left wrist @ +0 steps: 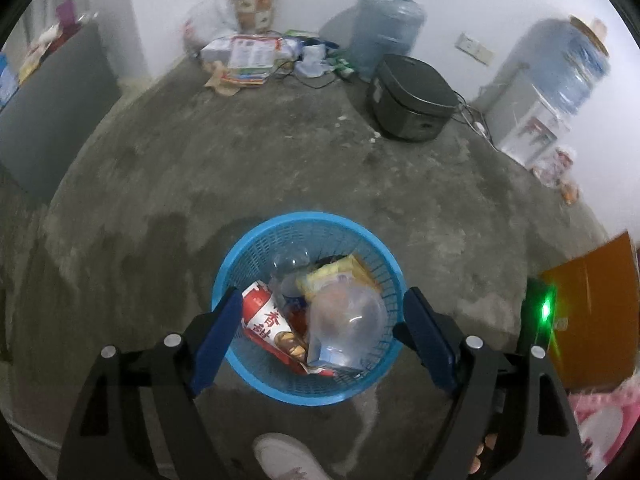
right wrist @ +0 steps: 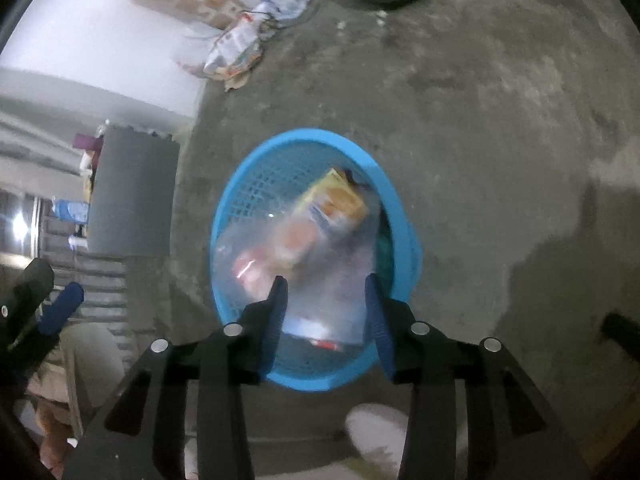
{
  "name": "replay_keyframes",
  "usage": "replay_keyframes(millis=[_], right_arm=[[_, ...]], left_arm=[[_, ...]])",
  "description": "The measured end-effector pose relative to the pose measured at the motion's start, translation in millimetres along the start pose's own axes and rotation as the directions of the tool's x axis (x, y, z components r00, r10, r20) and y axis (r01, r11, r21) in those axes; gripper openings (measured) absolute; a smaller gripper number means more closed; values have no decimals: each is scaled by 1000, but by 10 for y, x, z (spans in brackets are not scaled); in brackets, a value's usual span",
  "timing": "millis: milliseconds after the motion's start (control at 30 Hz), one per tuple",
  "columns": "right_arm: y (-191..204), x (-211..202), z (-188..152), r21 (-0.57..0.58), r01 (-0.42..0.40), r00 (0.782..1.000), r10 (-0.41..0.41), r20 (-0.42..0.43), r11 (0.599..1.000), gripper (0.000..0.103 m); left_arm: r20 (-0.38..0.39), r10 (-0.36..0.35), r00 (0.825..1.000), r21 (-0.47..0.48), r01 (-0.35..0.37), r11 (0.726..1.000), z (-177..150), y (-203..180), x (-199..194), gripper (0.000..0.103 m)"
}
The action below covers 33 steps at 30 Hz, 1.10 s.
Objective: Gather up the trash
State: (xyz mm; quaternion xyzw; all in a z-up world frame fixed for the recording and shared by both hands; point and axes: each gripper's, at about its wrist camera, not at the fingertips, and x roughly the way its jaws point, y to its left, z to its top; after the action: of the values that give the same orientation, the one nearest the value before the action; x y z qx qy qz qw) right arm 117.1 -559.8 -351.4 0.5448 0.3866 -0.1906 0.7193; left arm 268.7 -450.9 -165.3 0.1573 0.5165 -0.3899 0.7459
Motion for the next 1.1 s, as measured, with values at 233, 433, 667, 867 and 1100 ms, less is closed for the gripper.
replay_keyframes(millis=[233,433,667,867,1100], right_arm=[[-78,-418,-203,-14,-3,998,4,64,1000,46],[289,-869,-298,-149,1,988,21,150,989,50],[1089,-1588,-764,-444,11,963,111,247,896,68],[1715,-1958,-1478,-707,38,951,192,244,707,84],[2044,-2202,-2218,-868,65,941,260,218,492,95]], left_arm=[[99,-2,995,26,0,1000,-45,27,-508,80],[242,-57,969,51,46,998,-224,57,-1420,81],[419,-20,908,21,12,1000,-967,194,-2642,97],[495,203,845,-158,-142,977,-1827,352,-3274,97],[380,534,755,-412,-379,829,-2631,460,-3558,97]])
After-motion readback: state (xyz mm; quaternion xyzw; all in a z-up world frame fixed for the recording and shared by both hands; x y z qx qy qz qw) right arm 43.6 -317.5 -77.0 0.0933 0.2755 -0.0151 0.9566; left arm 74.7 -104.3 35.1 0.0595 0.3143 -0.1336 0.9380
